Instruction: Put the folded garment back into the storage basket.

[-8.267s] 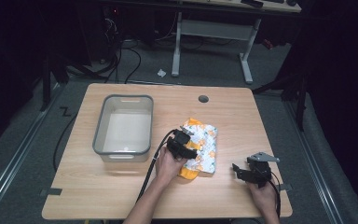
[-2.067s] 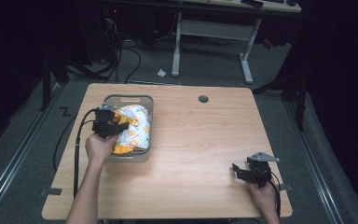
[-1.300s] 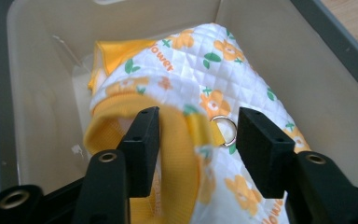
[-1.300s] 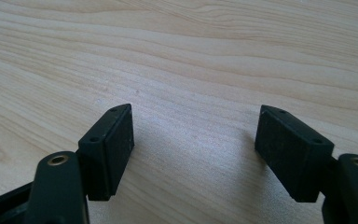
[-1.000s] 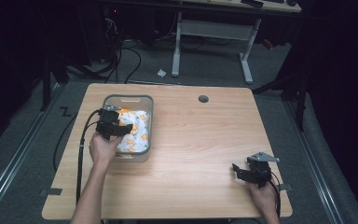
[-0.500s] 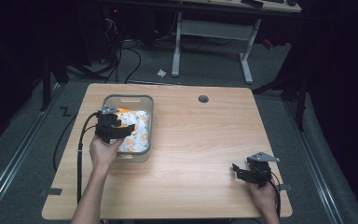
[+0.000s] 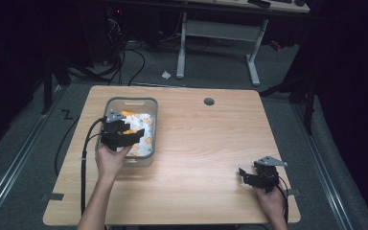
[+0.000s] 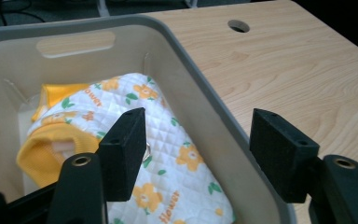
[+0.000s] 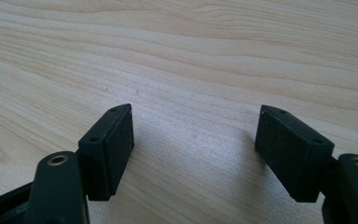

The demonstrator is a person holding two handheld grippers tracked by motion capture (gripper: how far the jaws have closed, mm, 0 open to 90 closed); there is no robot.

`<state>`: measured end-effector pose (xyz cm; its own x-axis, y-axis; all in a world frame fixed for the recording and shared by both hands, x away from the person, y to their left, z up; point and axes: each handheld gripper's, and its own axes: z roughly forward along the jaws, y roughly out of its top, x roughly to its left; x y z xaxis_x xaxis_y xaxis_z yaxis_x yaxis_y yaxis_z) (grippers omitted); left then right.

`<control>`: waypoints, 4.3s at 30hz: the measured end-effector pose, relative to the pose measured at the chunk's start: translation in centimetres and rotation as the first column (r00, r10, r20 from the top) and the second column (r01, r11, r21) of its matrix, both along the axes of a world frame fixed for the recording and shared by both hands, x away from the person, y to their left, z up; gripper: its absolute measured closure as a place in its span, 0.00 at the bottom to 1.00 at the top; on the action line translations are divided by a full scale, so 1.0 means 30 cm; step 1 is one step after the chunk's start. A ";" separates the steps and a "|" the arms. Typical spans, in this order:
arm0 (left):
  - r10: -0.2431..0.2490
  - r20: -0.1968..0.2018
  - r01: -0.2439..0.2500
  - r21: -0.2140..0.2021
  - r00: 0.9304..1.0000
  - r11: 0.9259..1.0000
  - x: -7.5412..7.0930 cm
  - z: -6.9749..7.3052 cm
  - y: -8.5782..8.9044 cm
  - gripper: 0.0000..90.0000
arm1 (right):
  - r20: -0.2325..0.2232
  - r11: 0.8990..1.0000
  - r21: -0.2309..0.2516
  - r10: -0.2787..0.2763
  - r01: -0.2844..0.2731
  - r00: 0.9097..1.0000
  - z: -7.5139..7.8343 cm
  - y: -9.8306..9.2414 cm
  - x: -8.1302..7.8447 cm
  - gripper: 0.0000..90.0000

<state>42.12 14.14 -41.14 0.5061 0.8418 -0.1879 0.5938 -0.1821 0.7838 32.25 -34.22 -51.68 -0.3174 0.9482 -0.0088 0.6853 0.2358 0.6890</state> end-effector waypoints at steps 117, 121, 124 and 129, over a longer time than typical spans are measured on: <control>-0.243 -0.094 0.246 0.022 0.966 0.969 -0.193 -0.284 -0.393 0.40 | 0.000 1.000 0.000 0.000 0.000 1.000 0.000 0.000 0.000 0.32; -0.242 -0.104 0.246 0.029 0.965 0.969 -0.192 -0.304 -0.405 0.40 | 0.000 1.000 0.000 0.000 0.000 1.000 0.000 0.000 0.000 0.32; -0.243 -0.112 0.249 0.040 0.964 0.968 -0.193 -0.318 -0.413 0.40 | 0.000 1.000 0.000 0.000 0.000 1.000 0.000 0.000 0.000 0.32; -0.238 -0.111 0.245 0.059 0.965 0.968 -0.193 -0.340 -0.421 0.41 | 0.000 1.000 0.001 0.000 0.000 1.000 0.000 0.000 0.000 0.32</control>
